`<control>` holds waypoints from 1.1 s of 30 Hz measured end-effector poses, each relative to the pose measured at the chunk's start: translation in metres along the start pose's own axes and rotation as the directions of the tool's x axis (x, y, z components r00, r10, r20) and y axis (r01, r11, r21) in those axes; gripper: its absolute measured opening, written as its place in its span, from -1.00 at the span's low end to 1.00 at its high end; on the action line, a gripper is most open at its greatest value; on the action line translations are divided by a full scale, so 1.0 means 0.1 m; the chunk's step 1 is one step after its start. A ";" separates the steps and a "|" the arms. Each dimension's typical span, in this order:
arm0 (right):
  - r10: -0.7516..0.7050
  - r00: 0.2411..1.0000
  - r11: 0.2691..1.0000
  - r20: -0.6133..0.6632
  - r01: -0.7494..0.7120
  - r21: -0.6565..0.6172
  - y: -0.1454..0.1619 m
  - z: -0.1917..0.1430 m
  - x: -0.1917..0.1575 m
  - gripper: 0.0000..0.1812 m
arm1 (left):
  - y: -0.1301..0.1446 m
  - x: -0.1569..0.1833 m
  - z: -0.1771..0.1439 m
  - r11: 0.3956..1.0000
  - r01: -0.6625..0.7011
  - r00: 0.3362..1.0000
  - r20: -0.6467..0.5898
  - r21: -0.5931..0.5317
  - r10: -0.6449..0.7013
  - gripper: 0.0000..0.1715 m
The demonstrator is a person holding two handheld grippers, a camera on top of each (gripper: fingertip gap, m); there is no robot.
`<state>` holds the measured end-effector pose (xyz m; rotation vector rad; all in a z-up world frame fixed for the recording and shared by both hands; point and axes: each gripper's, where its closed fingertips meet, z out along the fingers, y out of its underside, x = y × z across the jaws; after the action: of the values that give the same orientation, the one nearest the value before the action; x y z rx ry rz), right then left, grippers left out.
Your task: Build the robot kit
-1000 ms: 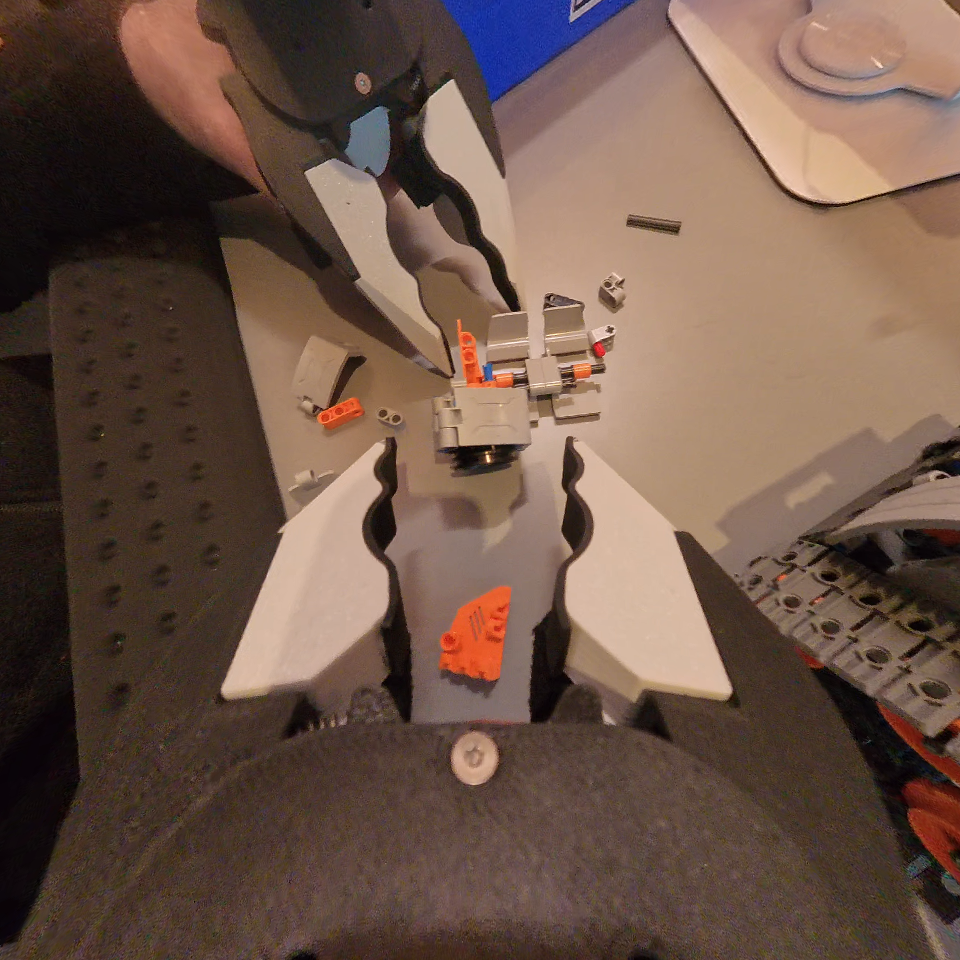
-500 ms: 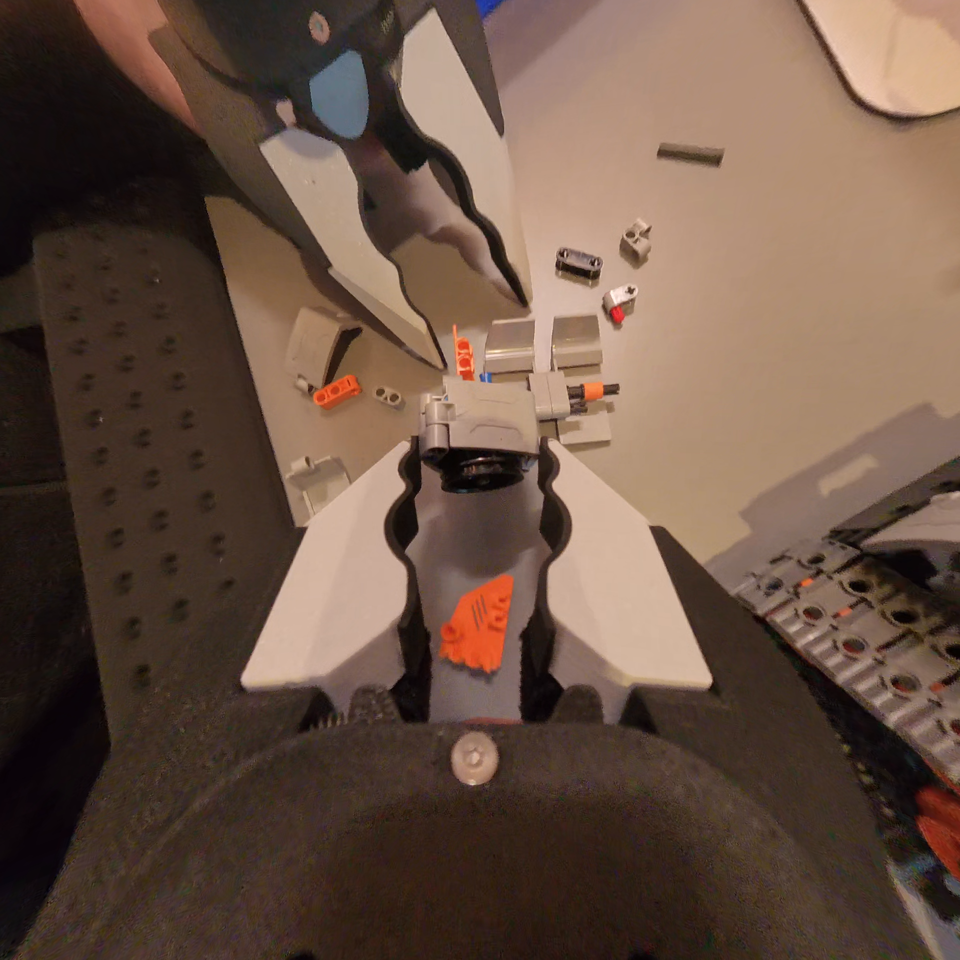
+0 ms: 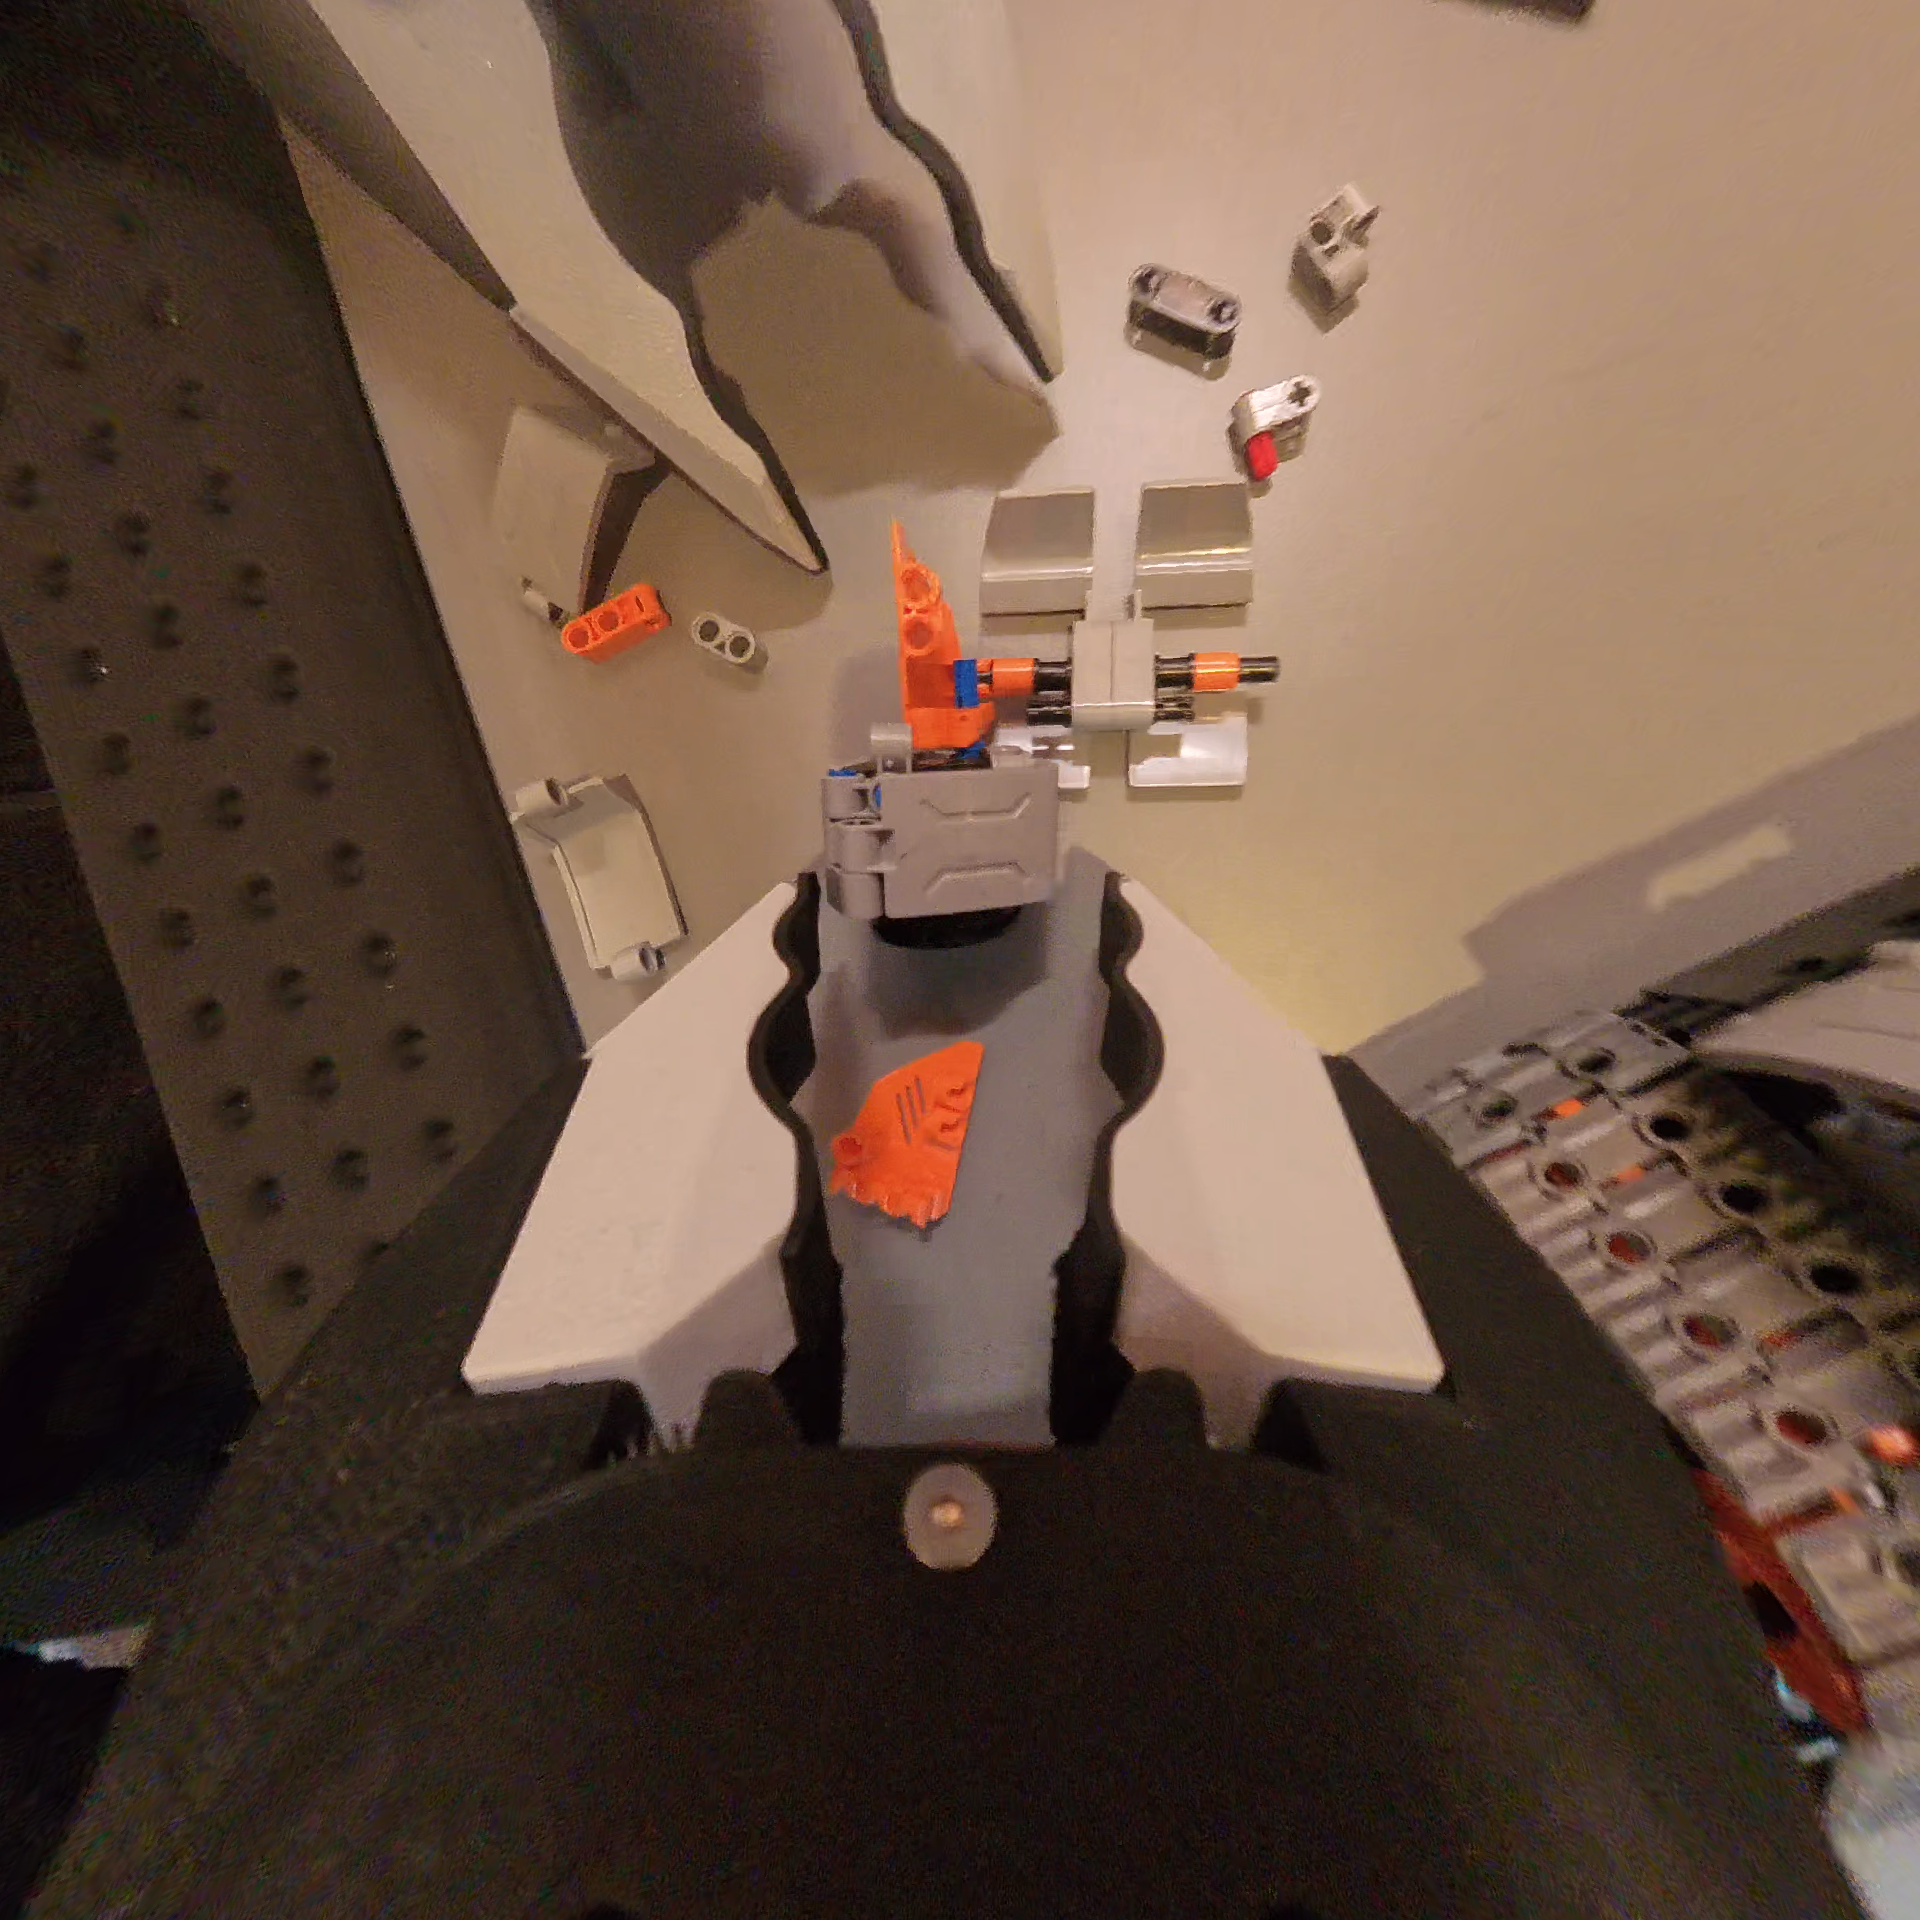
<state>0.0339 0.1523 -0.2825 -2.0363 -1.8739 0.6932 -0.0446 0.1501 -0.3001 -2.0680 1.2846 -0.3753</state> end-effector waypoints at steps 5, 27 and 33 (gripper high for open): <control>0.015 0.999 0.999 -0.047 -0.013 0.040 0.06 -0.24 -0.01 -0.41 | -0.09 -0.03 -0.09 0.999 0.009 1.000 0.008 0.053 -0.009 -0.39; -0.177 0.970 0.982 -0.167 0.163 -0.095 -0.06 0.04 -0.05 -0.54 | -0.05 0.13 0.06 0.999 -0.032 0.998 -0.054 0.022 0.034 -0.50; -0.259 0.946 0.961 -0.193 0.232 -0.150 -0.07 0.06 -0.04 -0.54 | -0.12 0.20 0.09 0.995 -0.091 0.994 -0.049 0.035 0.093 -0.38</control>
<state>0.0247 0.1480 -0.2837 -1.8172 -2.0390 0.2888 -0.0218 0.1397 -0.3005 -1.9754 1.3893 -0.4067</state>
